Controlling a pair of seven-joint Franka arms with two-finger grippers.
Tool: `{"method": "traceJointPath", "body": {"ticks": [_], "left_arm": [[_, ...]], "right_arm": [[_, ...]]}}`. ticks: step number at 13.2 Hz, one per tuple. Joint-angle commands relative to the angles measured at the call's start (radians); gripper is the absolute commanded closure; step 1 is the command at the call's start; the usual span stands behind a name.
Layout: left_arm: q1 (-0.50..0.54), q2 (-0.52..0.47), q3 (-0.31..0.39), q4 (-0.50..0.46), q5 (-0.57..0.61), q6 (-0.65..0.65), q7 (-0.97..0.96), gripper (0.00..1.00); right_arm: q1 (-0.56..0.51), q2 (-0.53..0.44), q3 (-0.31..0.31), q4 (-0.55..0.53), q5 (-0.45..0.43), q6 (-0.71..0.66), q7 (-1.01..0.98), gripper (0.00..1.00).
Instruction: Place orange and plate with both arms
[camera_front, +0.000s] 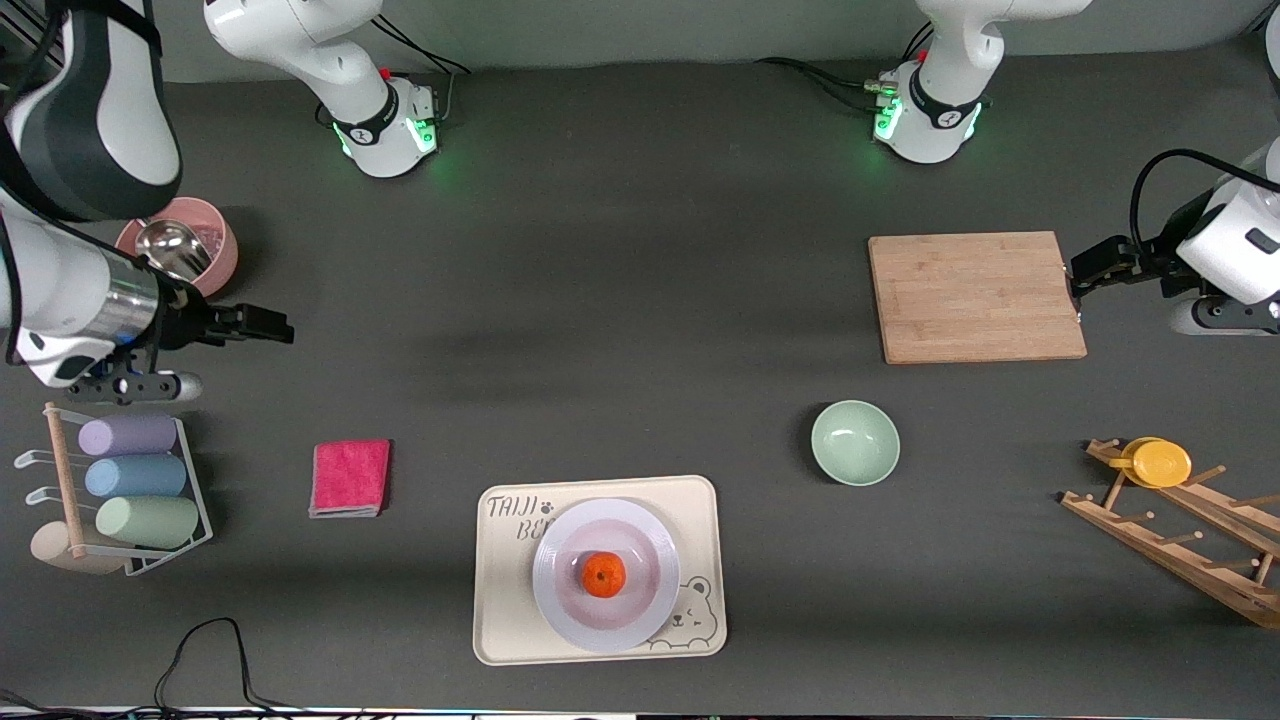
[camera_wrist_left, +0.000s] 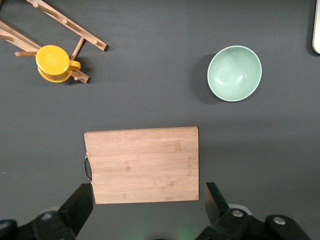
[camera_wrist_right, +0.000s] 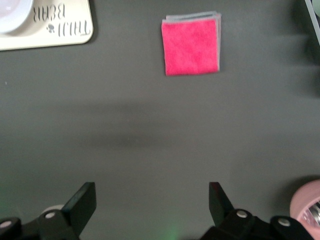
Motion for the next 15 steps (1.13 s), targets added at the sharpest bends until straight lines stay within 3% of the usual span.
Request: {"method": "traceJointPath", "body": {"ticks": [1, 4, 6, 8, 11, 12, 15], "left_arm": [[-0.015, 0.002, 0.01, 0.016, -0.007, -0.025, -0.002, 0.0], [-0.015, 0.002, 0.01, 0.016, -0.007, -0.025, -0.002, 0.0], [-0.015, 0.002, 0.012, 0.016, -0.007, -0.025, -0.003, 0.0], [-0.014, 0.002, 0.01, 0.016, -0.007, -0.027, -0.003, 0.0], [-0.014, 0.002, 0.012, 0.017, -0.007, -0.028, -0.003, 0.0], [-0.014, 0.002, 0.012, 0.017, -0.007, -0.03, -0.005, 0.0], [-0.014, 0.0, 0.012, 0.02, -0.007, -0.042, -0.002, 0.0]], "right_arm": [[0.012, -0.036, 0.001, -0.024, -0.068, -0.02, 0.029, 0.0], [0.014, -0.074, 0.002, -0.023, -0.072, -0.011, 0.114, 0.0], [0.064, -0.111, 0.012, -0.03, -0.138, -0.011, 0.269, 0.0], [0.108, -0.152, 0.004, -0.049, -0.154, -0.022, 0.29, 0.0], [0.079, -0.206, 0.01, -0.066, -0.154, -0.052, 0.242, 0.0], [0.013, -0.209, 0.053, -0.069, -0.151, -0.057, 0.198, 0.0], [-0.35, -0.237, 0.347, -0.072, -0.108, -0.089, 0.065, 0.0]]}}
